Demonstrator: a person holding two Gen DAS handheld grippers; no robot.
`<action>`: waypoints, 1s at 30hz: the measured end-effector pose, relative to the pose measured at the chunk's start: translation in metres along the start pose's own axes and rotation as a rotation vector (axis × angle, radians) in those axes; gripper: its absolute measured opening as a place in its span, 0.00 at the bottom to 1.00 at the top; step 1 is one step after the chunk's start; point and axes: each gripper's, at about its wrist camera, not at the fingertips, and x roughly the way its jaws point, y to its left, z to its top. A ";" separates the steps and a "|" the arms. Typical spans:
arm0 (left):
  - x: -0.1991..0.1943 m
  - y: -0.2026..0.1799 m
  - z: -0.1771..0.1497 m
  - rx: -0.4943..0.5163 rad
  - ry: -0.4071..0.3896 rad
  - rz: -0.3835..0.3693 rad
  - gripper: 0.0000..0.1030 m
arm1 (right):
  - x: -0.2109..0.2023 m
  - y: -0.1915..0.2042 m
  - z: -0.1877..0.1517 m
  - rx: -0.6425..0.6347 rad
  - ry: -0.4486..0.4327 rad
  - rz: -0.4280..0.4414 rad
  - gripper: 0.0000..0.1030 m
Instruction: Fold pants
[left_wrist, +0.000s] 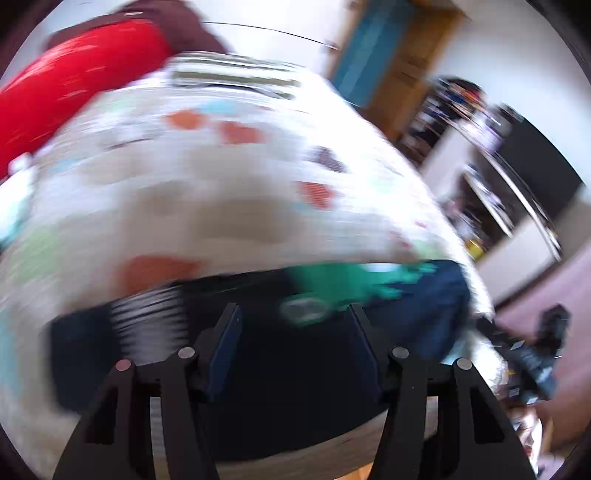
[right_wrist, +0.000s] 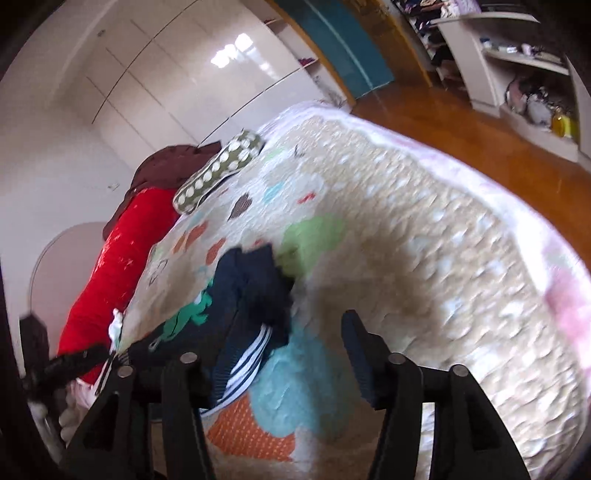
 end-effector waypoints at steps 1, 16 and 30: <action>0.010 -0.016 0.006 0.030 0.014 -0.022 0.55 | 0.005 0.001 -0.002 0.003 0.013 0.010 0.61; 0.170 -0.200 0.048 0.435 0.359 -0.163 0.55 | 0.055 0.018 -0.007 -0.020 0.039 0.077 0.62; 0.073 -0.107 0.055 0.245 0.153 -0.238 0.17 | 0.062 0.095 0.021 -0.181 0.033 0.156 0.18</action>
